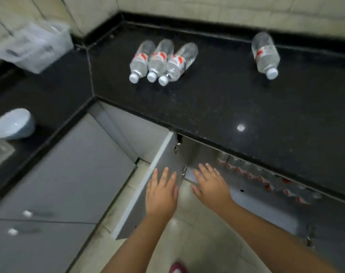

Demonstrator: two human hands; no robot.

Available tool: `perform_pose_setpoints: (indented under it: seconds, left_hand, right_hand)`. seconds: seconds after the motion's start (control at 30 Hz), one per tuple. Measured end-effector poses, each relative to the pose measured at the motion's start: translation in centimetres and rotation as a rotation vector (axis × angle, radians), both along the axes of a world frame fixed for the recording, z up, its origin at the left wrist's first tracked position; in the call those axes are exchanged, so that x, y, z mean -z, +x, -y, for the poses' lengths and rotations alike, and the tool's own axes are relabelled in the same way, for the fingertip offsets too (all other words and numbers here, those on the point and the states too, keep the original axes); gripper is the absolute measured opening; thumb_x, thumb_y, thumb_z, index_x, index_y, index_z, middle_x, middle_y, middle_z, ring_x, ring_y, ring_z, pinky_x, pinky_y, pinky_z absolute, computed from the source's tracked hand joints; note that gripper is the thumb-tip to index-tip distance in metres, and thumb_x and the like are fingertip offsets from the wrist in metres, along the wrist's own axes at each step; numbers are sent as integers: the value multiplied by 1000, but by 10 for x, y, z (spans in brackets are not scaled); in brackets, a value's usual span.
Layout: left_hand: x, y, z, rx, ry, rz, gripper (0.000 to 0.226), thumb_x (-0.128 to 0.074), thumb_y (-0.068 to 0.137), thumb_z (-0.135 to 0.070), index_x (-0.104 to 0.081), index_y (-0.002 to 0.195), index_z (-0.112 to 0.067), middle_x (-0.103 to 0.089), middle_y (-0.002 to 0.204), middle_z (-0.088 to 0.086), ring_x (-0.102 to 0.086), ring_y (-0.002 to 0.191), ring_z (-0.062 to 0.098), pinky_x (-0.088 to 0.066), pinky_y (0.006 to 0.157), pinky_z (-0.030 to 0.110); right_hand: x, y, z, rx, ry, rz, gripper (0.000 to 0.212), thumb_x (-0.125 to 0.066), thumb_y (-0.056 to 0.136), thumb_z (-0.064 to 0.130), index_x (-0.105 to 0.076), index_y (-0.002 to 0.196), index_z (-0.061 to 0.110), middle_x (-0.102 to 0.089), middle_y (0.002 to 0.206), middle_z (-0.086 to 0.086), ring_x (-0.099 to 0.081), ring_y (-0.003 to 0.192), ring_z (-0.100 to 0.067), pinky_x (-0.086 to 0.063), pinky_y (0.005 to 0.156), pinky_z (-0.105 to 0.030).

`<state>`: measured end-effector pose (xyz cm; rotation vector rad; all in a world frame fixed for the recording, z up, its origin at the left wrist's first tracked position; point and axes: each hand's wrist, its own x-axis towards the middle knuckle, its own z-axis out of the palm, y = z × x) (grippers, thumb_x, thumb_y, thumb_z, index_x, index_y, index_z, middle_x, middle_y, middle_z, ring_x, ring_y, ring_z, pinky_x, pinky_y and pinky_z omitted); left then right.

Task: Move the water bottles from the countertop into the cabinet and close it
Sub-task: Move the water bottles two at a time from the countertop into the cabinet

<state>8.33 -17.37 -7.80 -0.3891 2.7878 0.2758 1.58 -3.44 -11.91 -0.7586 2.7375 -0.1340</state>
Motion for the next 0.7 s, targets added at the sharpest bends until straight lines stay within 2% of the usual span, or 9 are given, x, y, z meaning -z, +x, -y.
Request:
perform_pose_setpoints:
  seconds: [0.03, 0.07, 0.1, 0.17, 0.23, 0.3, 0.4, 0.5, 0.7]
  left_hand:
    - [-21, 2, 9, 29, -48, 4, 40, -47, 83, -32, -68, 114, -19, -67, 124, 9, -57, 121, 37, -55, 86, 47]
    - [-39, 2, 18, 38, -93, -39, 40, -44, 83, -33, -70, 111, -20, -69, 122, 8, -60, 117, 37, -56, 83, 46]
    - [-57, 0, 27, 13, -83, -69, 41, -40, 89, -32, -64, 121, -21, -60, 133, 8, -50, 128, 38, -50, 94, 46]
    - [-81, -13, 46, -20, -70, -126, 45, -33, 99, -31, -35, 143, -24, -24, 157, 2, -14, 147, 32, -24, 117, 41]
    - [-100, -29, 61, -37, -98, -205, 48, -30, 101, -31, -23, 148, -26, -11, 161, -2, 0, 149, 26, -14, 120, 38]
    - [-119, -44, 67, -15, -99, -283, 48, -31, 101, -30, -23, 148, -25, -12, 160, -1, -1, 149, 27, -15, 120, 40]
    - [-138, -74, 69, 12, -92, -336, 48, -32, 100, -29, -24, 147, -24, -16, 160, 0, -4, 148, 27, -17, 119, 40]
    - [-142, -124, 61, 36, -59, -359, 49, -35, 100, -28, -25, 147, -22, -18, 159, 2, -6, 148, 28, -19, 119, 41]
    - [-112, -184, 53, -79, -133, -237, 51, -44, 96, -30, -31, 142, -11, -25, 155, 9, -16, 146, 26, -23, 117, 44]
  right_hand:
    - [-19, 3, 7, -17, -11, -34, 59, -28, 85, 45, -78, 84, 15, -79, 91, -4, -76, 85, -22, -61, 65, -35]
    - [-34, 5, 13, -39, -16, -60, 64, -21, 92, 44, -79, 84, 15, -79, 92, -3, -75, 86, -21, -61, 65, -34]
    - [-48, 3, 18, -57, -20, -92, 65, -21, 92, 45, -79, 84, 16, -79, 92, -3, -75, 87, -21, -61, 66, -34]
    - [-76, -5, 25, -60, -34, -165, 54, -33, 79, 44, -79, 84, 15, -79, 92, -4, -75, 88, -22, -61, 67, -35]
    - [-101, -23, 30, -1, -70, -213, 44, -47, 73, 38, -78, 86, 9, -78, 94, -10, -74, 90, -28, -61, 69, -42]
    - [-123, -42, 27, 64, -130, -248, 39, -62, 65, 30, -76, 89, 2, -76, 95, -18, -73, 91, -36, -59, 69, -50]
    - [-156, -73, 9, 171, -224, -369, 38, -66, 68, 22, -73, 95, -4, -73, 101, -26, -68, 97, -44, -55, 76, -55]
    - [-173, -114, -26, 370, -250, -425, 41, -64, 85, 17, -61, 119, -6, -58, 129, -28, -49, 126, -43, -40, 104, -52]
    - [-153, -183, -75, 515, -154, -408, 47, -53, 93, 26, -49, 133, 1, -50, 138, -20, -39, 135, -34, -33, 110, -43]
